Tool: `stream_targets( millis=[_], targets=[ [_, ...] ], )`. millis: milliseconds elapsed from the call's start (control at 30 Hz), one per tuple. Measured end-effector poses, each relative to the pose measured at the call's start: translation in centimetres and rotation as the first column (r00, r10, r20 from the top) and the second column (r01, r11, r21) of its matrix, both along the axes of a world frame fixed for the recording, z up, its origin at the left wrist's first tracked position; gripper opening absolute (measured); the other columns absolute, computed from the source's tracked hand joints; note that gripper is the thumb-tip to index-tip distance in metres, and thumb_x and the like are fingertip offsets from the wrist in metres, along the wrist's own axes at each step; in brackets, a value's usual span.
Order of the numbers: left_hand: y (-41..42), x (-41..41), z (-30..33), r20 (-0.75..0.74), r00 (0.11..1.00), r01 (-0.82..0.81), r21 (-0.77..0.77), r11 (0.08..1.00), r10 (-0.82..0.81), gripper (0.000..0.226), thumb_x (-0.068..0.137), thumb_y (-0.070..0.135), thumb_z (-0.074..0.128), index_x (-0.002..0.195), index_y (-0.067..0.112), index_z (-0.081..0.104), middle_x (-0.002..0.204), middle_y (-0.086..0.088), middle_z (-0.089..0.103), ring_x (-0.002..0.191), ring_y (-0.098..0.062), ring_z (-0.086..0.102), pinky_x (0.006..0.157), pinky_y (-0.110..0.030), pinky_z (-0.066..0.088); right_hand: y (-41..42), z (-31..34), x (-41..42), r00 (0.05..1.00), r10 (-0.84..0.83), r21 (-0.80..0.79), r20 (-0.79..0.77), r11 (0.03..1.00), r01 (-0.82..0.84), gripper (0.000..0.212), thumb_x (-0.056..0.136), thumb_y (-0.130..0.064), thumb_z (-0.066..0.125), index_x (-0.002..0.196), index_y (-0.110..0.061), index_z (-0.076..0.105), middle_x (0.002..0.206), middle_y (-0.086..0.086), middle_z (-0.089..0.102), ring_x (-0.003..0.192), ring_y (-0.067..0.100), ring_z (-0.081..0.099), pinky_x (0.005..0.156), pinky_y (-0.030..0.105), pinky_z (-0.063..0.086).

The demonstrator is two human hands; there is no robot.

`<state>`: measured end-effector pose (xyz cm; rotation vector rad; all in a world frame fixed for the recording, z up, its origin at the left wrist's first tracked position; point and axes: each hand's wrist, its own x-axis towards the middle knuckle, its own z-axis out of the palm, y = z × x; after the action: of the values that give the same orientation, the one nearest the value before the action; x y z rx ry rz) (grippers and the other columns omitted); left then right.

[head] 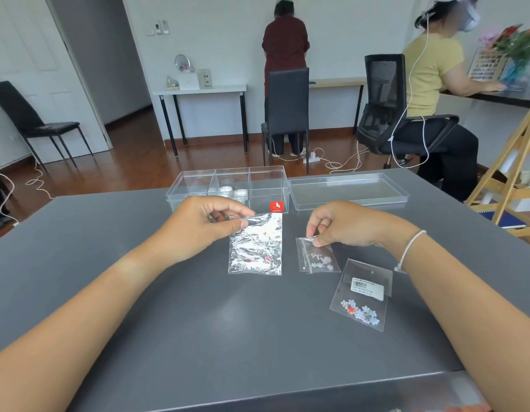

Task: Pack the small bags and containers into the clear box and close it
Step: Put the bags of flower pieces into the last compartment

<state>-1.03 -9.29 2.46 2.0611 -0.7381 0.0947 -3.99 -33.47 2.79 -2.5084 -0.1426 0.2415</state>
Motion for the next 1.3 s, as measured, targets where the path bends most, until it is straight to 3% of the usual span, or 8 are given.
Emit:
stream_targets(
  millis=[100, 167, 400, 600, 867, 1000, 1100, 1300],
  targets=[
    [0.0, 0.8, 0.4, 0.017, 0.998, -0.055, -0.047, 0.997, 0.056, 0.021, 0.076, 0.021, 0.070, 0.076, 0.042, 0.070, 0.081, -0.008, 0.072, 0.063, -0.012, 0.044, 0.066, -0.018, 0.040, 0.0, 0.0, 0.1, 1.000, -0.008, 0.045, 0.028, 0.999, 0.007, 0.021, 0.080, -0.008, 0.064, 0.069, -0.025, 0.059, 0.067, -0.008, 0.051, 0.062, 0.004, 0.046, 0.057, 0.018, 0.035],
    [-0.1, 1.6, 0.9, 0.029, 0.994, -0.101, -0.075, 0.992, 0.103, 0.017, 0.077, 0.022, 0.070, 0.078, 0.039, 0.070, 0.074, -0.023, 0.063, 0.063, -0.018, 0.042, 0.060, -0.013, 0.038, 0.0, 0.1, 0.1, 0.999, -0.009, 0.076, 0.043, 0.997, 0.005, 0.021, 0.081, -0.008, 0.063, 0.069, -0.024, 0.058, 0.066, -0.006, 0.050, 0.059, 0.006, 0.046, 0.057, 0.017, 0.036],
    [-1.8, 5.4, 3.6, -0.002, 0.992, -0.125, -0.188, 0.974, 0.127, 0.013, 0.078, 0.017, 0.069, 0.081, 0.030, 0.070, 0.077, -0.005, 0.066, 0.058, 0.004, 0.054, 0.051, -0.005, 0.038, 0.0, 0.3, 0.3, 0.992, -0.025, 0.183, 0.120, 0.983, 0.003, 0.021, 0.081, -0.009, 0.062, 0.069, -0.025, 0.057, 0.065, -0.008, 0.056, 0.055, 0.002, 0.050, 0.055, 0.014, 0.037],
    [-4.0, 8.9, 4.9, 0.043, 0.985, -0.165, -0.094, 0.982, 0.170, 0.014, 0.080, 0.017, 0.067, 0.079, 0.031, 0.069, 0.080, 0.005, 0.068, 0.075, -0.006, 0.059, 0.072, -0.013, 0.047, -0.1, 0.3, 0.5, 0.983, -0.025, 0.226, 0.183, 0.974, -0.017, 0.022, 0.083, -0.009, 0.059, 0.069, -0.025, 0.056, 0.064, -0.008, 0.056, 0.056, 0.003, 0.050, 0.055, 0.015, 0.037],
    [-6.1, 11.9, 5.3, 0.042, 0.974, -0.228, 0.115, 0.967, 0.224, 0.009, 0.081, 0.015, 0.065, 0.084, 0.016, 0.073, 0.073, 0.008, 0.066, 0.064, -0.001, 0.055, 0.047, -0.002, 0.039, 0.0, 0.4, 0.6, 0.969, -0.008, 0.247, 0.247, 0.967, -0.055, 0.027, 0.083, -0.008, 0.059, 0.066, -0.029, 0.054, 0.068, -0.008, 0.055, 0.059, 0.001, 0.048, 0.052, 0.009, 0.035],
    [-6.6, 12.6, 4.5, 0.045, 0.975, -0.223, 0.228, 0.948, 0.218, 0.012, 0.079, 0.010, 0.062, 0.080, 0.013, 0.074, 0.067, 0.015, 0.064, 0.056, 0.003, 0.056, 0.052, -0.010, 0.043, 0.0, 0.3, 0.5, 0.968, 0.000, 0.240, 0.250, 0.969, -0.062, 0.028, 0.084, -0.008, 0.059, 0.066, -0.029, 0.054, 0.066, -0.009, 0.055, 0.057, 0.000, 0.048, 0.053, 0.011, 0.034],
    [-6.8, 12.6, 4.0, 0.029, 0.977, -0.212, 0.291, 0.933, 0.213, 0.015, 0.077, 0.010, 0.061, 0.073, 0.016, 0.073, 0.059, 0.020, 0.064, 0.054, 0.004, 0.056, 0.044, -0.003, 0.039, 0.0, 0.3, 0.6, 0.967, 0.000, 0.232, 0.253, 0.971, -0.061, 0.028, 0.084, -0.008, 0.058, 0.066, -0.030, 0.054, 0.067, -0.010, 0.055, 0.058, 0.000, 0.048, 0.054, 0.012, 0.034],
    [-7.0, 12.8, 3.4, 0.088, 0.979, -0.205, 0.458, 0.865, 0.185, 0.015, 0.080, 0.016, 0.060, 0.073, 0.021, 0.073, 0.086, 0.007, 0.069, 0.088, -0.010, 0.062, 0.079, -0.022, 0.044, 0.0, 0.2, 0.6, 0.967, 0.000, 0.223, 0.255, 0.973, -0.059, 0.029, 0.084, -0.009, 0.058, 0.066, -0.031, 0.054, 0.068, -0.010, 0.055, 0.056, -0.001, 0.048, 0.049, 0.005, 0.036]
  ],
)
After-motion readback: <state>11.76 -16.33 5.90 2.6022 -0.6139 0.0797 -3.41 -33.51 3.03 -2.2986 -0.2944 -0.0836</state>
